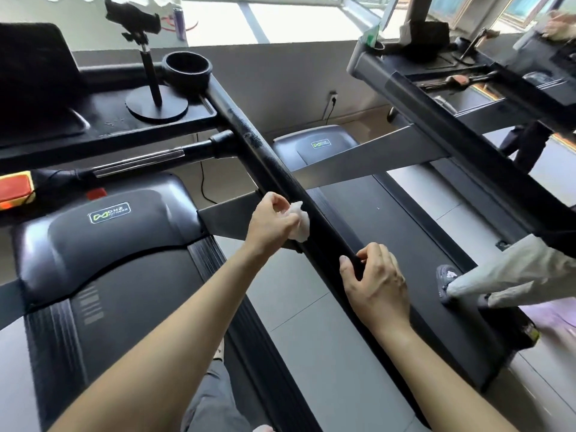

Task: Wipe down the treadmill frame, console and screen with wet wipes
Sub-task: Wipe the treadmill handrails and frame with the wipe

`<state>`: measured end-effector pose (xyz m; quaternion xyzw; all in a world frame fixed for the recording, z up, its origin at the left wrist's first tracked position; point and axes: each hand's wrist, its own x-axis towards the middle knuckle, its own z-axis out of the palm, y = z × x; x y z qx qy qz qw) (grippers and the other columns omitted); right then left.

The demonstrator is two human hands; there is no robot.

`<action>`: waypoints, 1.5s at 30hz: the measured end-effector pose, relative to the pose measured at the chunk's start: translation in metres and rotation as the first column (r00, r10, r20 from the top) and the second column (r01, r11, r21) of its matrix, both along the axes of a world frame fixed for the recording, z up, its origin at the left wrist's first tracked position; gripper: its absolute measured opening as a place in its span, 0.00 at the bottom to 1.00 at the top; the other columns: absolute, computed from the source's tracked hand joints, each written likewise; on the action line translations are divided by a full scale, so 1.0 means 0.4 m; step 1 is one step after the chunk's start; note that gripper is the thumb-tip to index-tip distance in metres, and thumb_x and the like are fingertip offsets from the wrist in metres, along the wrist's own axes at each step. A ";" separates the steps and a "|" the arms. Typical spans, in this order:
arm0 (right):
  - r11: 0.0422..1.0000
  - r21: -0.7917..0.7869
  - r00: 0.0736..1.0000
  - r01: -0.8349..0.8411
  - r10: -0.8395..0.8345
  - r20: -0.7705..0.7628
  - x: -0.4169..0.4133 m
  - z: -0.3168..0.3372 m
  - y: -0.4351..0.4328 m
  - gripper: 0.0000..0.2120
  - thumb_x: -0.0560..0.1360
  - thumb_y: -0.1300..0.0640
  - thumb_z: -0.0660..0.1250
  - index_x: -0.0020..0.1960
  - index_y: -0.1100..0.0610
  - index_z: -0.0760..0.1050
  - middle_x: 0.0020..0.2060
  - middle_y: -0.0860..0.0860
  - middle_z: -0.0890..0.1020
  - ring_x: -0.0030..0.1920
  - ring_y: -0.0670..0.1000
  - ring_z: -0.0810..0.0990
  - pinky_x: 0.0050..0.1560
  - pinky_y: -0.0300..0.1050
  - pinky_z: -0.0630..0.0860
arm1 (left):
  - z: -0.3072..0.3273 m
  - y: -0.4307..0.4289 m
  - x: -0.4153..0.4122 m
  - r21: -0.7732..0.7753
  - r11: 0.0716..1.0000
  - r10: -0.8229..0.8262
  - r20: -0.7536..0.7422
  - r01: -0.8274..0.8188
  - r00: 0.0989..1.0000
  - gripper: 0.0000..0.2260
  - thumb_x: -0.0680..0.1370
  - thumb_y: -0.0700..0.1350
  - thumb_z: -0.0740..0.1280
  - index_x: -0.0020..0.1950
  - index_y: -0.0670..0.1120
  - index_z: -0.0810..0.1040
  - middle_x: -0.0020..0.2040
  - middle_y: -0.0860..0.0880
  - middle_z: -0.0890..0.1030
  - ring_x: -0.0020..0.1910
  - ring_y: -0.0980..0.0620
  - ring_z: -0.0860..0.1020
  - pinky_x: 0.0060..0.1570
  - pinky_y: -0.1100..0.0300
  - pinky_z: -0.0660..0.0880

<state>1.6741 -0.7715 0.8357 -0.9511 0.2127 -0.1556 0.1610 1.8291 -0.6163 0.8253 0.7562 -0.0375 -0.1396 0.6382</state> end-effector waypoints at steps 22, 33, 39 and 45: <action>1.000 0.015 1.000 -0.026 0.026 -0.008 0.009 -0.006 -0.006 0.13 0.78 0.43 0.63 0.46 0.52 0.67 0.42 0.48 0.72 0.45 0.51 0.72 0.43 0.48 0.68 | -0.017 -0.059 0.144 -0.180 0.913 0.383 0.060 -0.367 0.922 0.12 0.77 0.54 0.74 0.42 0.50 0.75 0.34 0.53 0.73 0.31 0.57 0.71 0.37 0.62 0.71; 0.999 0.036 1.000 -0.019 0.019 0.007 0.008 -0.006 -0.008 0.13 0.78 0.43 0.64 0.46 0.52 0.66 0.42 0.48 0.72 0.46 0.52 0.72 0.43 0.47 0.67 | -0.023 -0.073 0.108 -0.164 0.909 0.385 -0.024 -0.384 0.922 0.13 0.74 0.53 0.77 0.41 0.50 0.75 0.38 0.52 0.77 0.36 0.55 0.75 0.45 0.56 0.76; 0.999 0.025 1.000 -0.028 0.028 0.012 0.005 -0.004 -0.006 0.14 0.78 0.43 0.64 0.46 0.52 0.66 0.43 0.48 0.72 0.46 0.52 0.71 0.43 0.47 0.67 | -0.052 -0.103 -0.145 -0.222 0.964 0.144 -0.026 -0.146 0.989 0.11 0.76 0.49 0.76 0.42 0.47 0.76 0.36 0.50 0.77 0.37 0.54 0.75 0.40 0.57 0.75; 0.999 0.030 1.000 -0.023 0.023 0.005 0.004 -0.006 -0.007 0.13 0.79 0.43 0.64 0.47 0.52 0.67 0.43 0.48 0.72 0.47 0.52 0.72 0.43 0.47 0.68 | -0.028 -0.090 0.090 -0.226 0.880 0.402 -0.111 -0.417 0.909 0.13 0.71 0.49 0.79 0.37 0.50 0.76 0.37 0.52 0.81 0.37 0.54 0.78 0.45 0.59 0.77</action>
